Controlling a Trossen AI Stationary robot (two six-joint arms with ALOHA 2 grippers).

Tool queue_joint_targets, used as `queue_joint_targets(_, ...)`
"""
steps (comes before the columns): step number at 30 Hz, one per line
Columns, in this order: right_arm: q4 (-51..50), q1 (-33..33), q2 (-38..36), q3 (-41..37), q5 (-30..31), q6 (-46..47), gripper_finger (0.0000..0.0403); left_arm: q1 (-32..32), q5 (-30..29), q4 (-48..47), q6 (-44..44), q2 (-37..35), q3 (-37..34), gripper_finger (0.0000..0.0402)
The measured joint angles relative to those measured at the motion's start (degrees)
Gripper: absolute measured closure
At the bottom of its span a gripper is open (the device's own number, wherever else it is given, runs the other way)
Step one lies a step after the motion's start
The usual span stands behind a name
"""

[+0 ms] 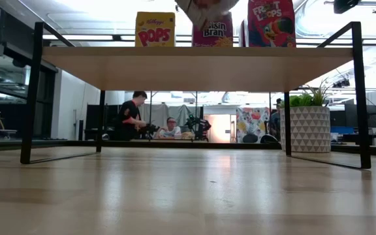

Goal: Stack cereal on shelf
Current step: Put the purple cereal box on the shelf aligned with the purple box

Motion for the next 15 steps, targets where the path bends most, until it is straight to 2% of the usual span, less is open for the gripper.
queue_joint_targets(8,-0.1,0.0,0.0,0.0,0.5,1.0,0.0403,0.0,-0.6,-3.2,7.0,7.5,6.0,0.0234)
queue_joint_targets(15,-0.1,0.0,0.0,0.0,0.4,1.4,0.0403,0.8,-4.4,-3.4,11.3,10.1,7.3,0.0234)
